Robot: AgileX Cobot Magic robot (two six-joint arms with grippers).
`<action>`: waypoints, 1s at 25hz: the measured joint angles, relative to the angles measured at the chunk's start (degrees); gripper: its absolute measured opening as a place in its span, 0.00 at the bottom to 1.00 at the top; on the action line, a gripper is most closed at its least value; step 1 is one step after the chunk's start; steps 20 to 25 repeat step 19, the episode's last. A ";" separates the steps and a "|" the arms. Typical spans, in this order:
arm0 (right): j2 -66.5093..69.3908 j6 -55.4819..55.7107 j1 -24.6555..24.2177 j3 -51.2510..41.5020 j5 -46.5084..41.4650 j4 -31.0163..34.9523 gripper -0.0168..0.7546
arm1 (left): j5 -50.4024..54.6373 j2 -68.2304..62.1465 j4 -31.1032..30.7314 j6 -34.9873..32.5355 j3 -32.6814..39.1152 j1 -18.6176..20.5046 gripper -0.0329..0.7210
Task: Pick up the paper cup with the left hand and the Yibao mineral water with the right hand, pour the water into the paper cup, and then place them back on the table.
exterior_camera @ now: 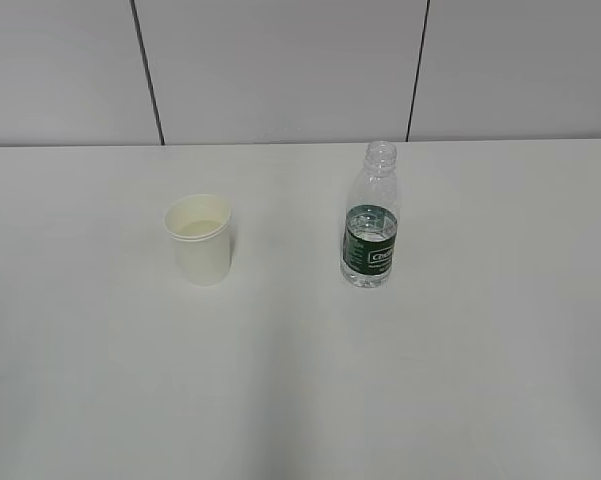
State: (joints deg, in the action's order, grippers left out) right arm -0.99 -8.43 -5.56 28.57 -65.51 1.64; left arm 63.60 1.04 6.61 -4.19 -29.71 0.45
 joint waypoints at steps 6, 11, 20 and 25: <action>0.00 0.00 0.00 0.00 0.00 0.00 0.79 | 0.00 0.00 0.00 0.00 0.00 0.00 0.65; 0.00 0.00 0.00 0.00 0.00 0.00 0.79 | 0.00 0.00 0.00 0.00 0.00 0.00 0.65; 0.00 0.00 0.00 0.00 0.00 0.00 0.79 | 0.00 0.00 0.00 0.00 0.00 0.00 0.65; 0.00 0.00 0.00 0.00 0.00 0.00 0.79 | 0.00 0.00 0.00 0.00 0.00 0.00 0.65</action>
